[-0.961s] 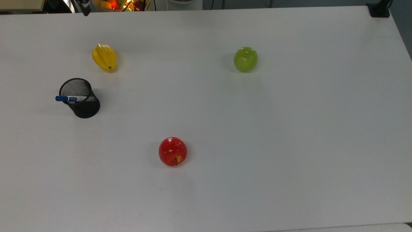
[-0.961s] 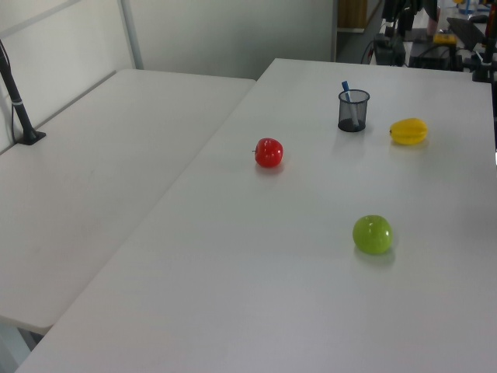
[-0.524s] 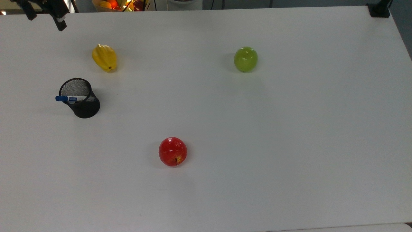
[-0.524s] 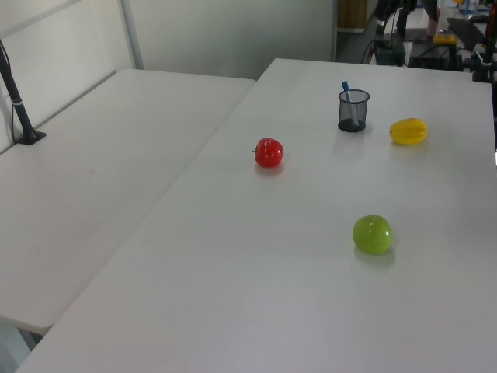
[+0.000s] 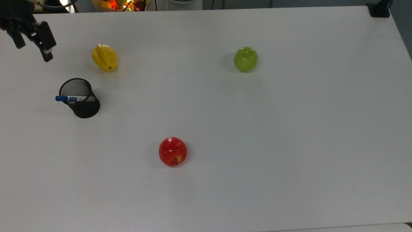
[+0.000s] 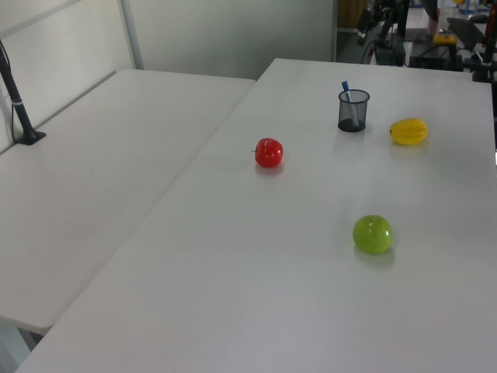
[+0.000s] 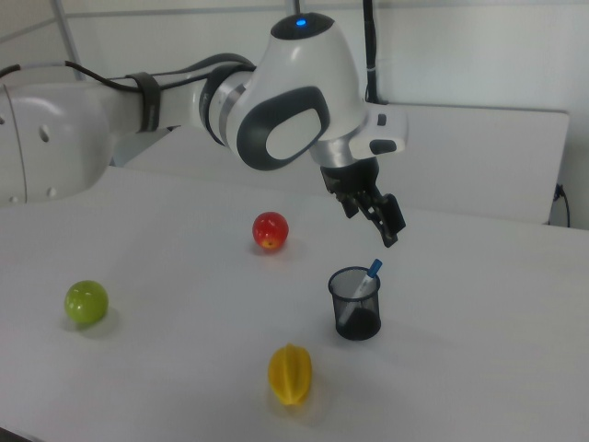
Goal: Take marker pen
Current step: 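Move the open gripper over the black mesh pen cup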
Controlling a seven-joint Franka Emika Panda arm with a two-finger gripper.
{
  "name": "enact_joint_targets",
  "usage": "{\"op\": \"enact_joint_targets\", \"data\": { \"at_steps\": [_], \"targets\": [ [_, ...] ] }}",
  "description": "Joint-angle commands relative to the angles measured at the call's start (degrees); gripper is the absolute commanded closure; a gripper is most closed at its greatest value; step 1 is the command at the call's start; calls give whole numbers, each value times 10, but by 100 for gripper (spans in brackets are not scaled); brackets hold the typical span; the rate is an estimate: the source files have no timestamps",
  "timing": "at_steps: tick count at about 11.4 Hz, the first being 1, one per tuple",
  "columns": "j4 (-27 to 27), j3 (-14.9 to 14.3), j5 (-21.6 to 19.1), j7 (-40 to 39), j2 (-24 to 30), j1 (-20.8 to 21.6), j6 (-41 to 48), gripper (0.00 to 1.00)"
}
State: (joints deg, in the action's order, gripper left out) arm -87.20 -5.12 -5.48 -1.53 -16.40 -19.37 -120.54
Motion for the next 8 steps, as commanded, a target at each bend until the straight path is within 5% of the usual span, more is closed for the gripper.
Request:
{"op": "enact_joint_targets", "data": {
  "at_steps": [1,8],
  "targets": [
    [1,-1,15,13,-13,9,-14,1],
    [25,2,64,66,-63,41,-28,12]
  ]
}}
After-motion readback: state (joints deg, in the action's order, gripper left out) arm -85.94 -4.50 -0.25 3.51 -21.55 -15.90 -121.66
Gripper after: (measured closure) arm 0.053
